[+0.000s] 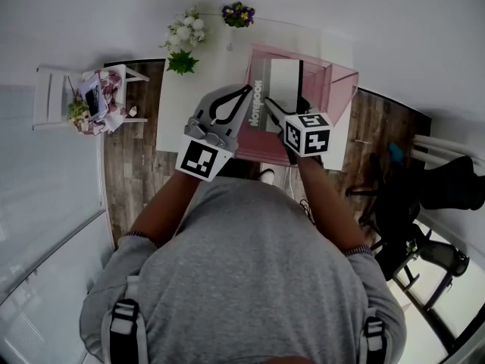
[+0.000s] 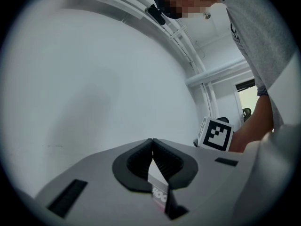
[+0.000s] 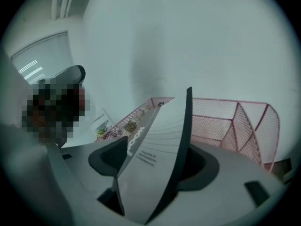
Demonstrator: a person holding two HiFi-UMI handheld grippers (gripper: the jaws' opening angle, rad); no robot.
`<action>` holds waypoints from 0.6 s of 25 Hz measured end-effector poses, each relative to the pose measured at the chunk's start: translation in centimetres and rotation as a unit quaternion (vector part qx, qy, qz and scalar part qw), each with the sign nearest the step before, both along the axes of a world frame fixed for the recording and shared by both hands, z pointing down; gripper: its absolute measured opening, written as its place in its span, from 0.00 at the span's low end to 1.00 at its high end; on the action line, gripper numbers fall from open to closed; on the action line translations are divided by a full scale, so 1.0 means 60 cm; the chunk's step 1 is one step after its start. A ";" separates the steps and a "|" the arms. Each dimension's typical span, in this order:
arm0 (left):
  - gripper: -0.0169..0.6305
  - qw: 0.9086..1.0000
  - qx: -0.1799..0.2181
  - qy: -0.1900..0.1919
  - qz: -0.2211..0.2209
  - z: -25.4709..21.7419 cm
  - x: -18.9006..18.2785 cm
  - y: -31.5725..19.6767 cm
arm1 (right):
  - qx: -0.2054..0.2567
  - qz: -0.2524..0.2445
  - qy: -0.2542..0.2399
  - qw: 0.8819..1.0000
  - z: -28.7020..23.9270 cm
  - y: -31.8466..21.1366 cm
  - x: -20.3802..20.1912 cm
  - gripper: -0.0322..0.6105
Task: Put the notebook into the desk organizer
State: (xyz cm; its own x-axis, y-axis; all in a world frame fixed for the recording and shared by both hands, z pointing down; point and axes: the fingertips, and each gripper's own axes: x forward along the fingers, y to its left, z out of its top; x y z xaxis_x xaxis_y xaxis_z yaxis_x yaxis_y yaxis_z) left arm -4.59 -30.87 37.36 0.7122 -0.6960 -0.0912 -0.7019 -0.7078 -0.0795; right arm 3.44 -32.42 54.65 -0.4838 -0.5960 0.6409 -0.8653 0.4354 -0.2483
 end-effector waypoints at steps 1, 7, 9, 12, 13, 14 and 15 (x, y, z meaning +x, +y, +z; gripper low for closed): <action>0.06 1.000 -0.001 0.001 0.000 0.000 0.000 0.000 | 0.003 -0.002 0.006 1.000 0.000 0.001 -0.002 0.60; 0.06 1.000 0.002 0.001 0.007 -0.001 0.005 0.001 | 0.030 -0.008 0.054 0.998 -0.003 -0.001 0.000 0.74; 0.06 1.000 0.005 -0.005 0.010 0.000 0.008 0.001 | 0.037 -0.008 0.073 0.997 -0.003 -0.002 0.004 0.79; 0.06 1.000 0.006 -0.008 0.012 -0.001 0.010 0.002 | 0.036 -0.008 0.083 0.996 0.001 -0.003 0.006 0.84; 0.06 1.000 0.007 -0.008 0.012 -0.003 0.011 0.002 | 0.035 -0.007 0.085 0.996 0.002 -0.002 0.007 0.84; 0.06 1.000 0.007 -0.007 0.012 -0.004 0.011 0.003 | 0.034 -0.005 0.086 0.996 0.002 -0.002 0.008 0.85; 0.06 1.000 0.006 -0.004 0.012 -0.005 0.012 0.003 | 0.034 -0.002 0.086 0.996 0.003 -0.002 0.010 0.87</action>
